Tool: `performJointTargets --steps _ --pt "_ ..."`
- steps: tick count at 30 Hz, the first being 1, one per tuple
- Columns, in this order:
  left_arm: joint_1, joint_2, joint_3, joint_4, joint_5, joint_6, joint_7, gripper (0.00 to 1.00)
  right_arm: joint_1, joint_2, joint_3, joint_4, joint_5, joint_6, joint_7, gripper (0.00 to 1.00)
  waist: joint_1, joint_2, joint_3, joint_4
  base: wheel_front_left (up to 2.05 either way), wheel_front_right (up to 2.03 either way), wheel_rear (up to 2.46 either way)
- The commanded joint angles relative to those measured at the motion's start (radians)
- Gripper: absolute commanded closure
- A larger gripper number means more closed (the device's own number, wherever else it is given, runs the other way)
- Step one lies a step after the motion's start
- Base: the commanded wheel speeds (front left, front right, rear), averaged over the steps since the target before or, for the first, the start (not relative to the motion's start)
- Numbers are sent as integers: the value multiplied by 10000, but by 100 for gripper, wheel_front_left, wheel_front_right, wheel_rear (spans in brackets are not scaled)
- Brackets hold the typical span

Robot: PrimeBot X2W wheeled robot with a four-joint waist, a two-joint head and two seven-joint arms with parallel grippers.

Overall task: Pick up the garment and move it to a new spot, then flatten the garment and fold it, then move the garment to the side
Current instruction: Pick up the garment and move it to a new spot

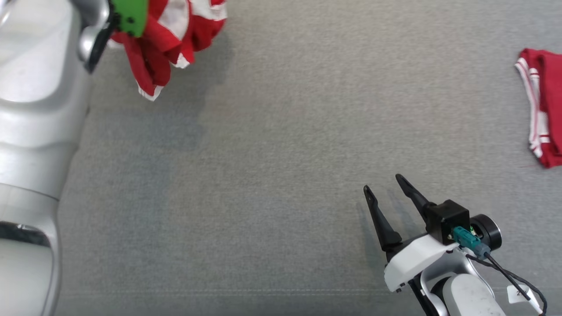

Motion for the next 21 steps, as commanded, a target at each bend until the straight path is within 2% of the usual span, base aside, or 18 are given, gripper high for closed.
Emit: performJointTargets --steps 1,4,10,13,21 --pt "31 -163 -125 -283 -113 -32 38 100 128 2 7 125 124 -5 -104 0 1 0 -949 -977 0 0 0" --pt "314 -411 -419 -835 -283 -84 252 100 124 6 88 357 331 -5 -253 0 1 0 -1255 -1398 0 0 0" --pt "891 -741 -1392 -2045 -799 -96 1463 100 25 -1 118 582 535 -5 -437 0 1 0 -1608 -2107 0 0 0" --pt "1538 -638 -1989 -2892 -1214 -99 2225 100 34 6 117 665 581 -5 -475 0 1 0 -1703 -2390 0 0 0" --pt "2889 -488 -2425 -3213 -1703 30 3036 100 -54 5 322 804 712 -5 -543 0 1 0 -1704 -2825 0 0 0"
